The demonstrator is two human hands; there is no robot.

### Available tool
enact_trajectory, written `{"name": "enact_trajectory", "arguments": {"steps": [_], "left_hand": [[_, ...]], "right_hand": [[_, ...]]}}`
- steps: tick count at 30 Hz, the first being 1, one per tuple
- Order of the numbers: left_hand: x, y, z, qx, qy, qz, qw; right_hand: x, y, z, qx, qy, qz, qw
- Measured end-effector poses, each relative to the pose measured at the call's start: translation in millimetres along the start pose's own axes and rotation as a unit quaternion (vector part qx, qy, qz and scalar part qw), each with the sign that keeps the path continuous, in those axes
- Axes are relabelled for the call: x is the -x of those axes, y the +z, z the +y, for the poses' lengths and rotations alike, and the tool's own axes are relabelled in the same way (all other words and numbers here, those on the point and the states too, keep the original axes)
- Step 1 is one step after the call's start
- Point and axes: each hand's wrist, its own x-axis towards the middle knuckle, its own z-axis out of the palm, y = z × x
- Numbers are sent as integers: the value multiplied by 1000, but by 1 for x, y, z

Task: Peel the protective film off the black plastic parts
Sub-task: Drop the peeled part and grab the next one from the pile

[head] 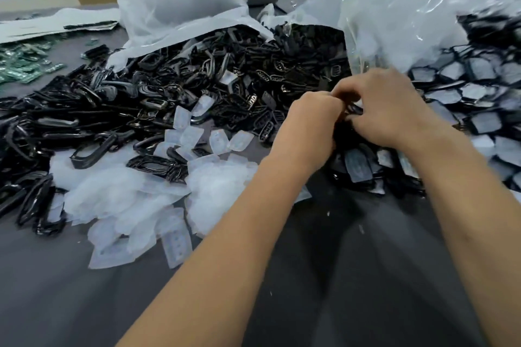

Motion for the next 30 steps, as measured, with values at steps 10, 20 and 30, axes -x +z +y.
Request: {"name": "enact_trajectory", "arguments": {"steps": [10,20,30], "left_hand": [[10,-2,6,55,-70,17,996],[40,-40,-59,-53,-243,116,962],[59,-64,-99,-83,-296,128,943]], "right_hand": [[-2,-14,-10,-8,2,-46,999],[-17,19,-75,-104,-51,-37,993],[-36,54,-110,-46,-47,-71,995]]}}
